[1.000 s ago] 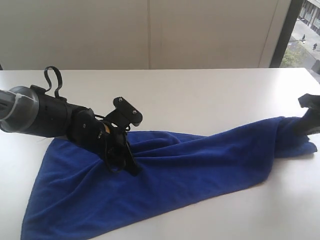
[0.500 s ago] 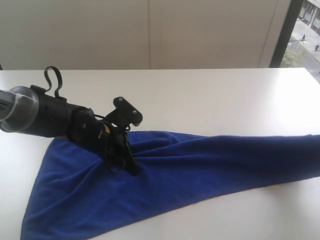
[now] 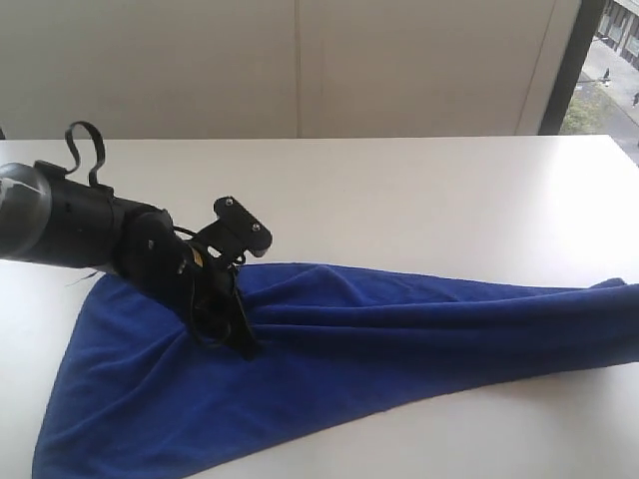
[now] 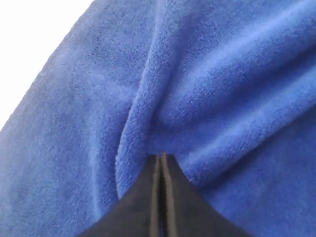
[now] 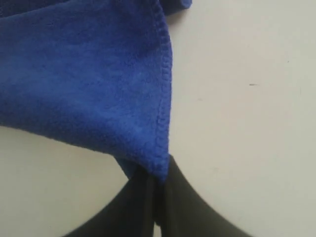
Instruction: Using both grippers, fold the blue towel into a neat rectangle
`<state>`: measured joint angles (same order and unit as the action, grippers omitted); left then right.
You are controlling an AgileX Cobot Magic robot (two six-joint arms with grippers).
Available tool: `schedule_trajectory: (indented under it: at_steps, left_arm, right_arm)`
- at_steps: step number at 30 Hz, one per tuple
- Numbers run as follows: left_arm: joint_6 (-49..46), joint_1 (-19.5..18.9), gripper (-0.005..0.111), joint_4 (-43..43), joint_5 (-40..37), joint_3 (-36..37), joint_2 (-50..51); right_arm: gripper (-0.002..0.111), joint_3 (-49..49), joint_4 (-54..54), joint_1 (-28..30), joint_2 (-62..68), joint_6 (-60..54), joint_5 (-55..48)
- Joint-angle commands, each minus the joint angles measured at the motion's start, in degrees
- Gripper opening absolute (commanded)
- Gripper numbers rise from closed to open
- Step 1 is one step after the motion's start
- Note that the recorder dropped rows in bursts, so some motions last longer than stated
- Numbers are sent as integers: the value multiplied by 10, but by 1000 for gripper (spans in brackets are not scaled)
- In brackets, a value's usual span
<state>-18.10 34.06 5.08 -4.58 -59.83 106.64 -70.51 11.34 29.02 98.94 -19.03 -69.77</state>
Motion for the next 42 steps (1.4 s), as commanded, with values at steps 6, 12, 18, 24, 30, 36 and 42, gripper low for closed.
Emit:
schedule_trajectory:
  at_steps: [6, 12, 18, 24, 30, 36, 42]
  left_arm:
    - [-11, -2, 0, 0, -95, 4, -80]
    - [-11, 1, 0, 13, -153, 5, -82]
    - [-16, 36, 0, 53, -126, 57, -82]
    - [-12, 101, 0, 62, -46, 100, -82]
    - [-12, 106, 0, 67, -23, 100, -82]
    - [-12, 106, 0, 68, -26, 100, -82]
    - [-4, 106, 0, 68, -25, 100, -82]
  right_arm:
    - [0, 76, -9, 0, -3, 8, 25]
    - [0, 107, -43, 0, -3, 9, 118]
    - [10, 117, -59, 0, -3, 9, 198]
    - [55, 107, -57, 0, -3, 36, 204]
    - [69, 72, 159, 0, -12, -81, 212]
    - [2, 42, 161, -29, 28, -143, 276]
    - [0, -45, 61, -62, 123, -118, 252]
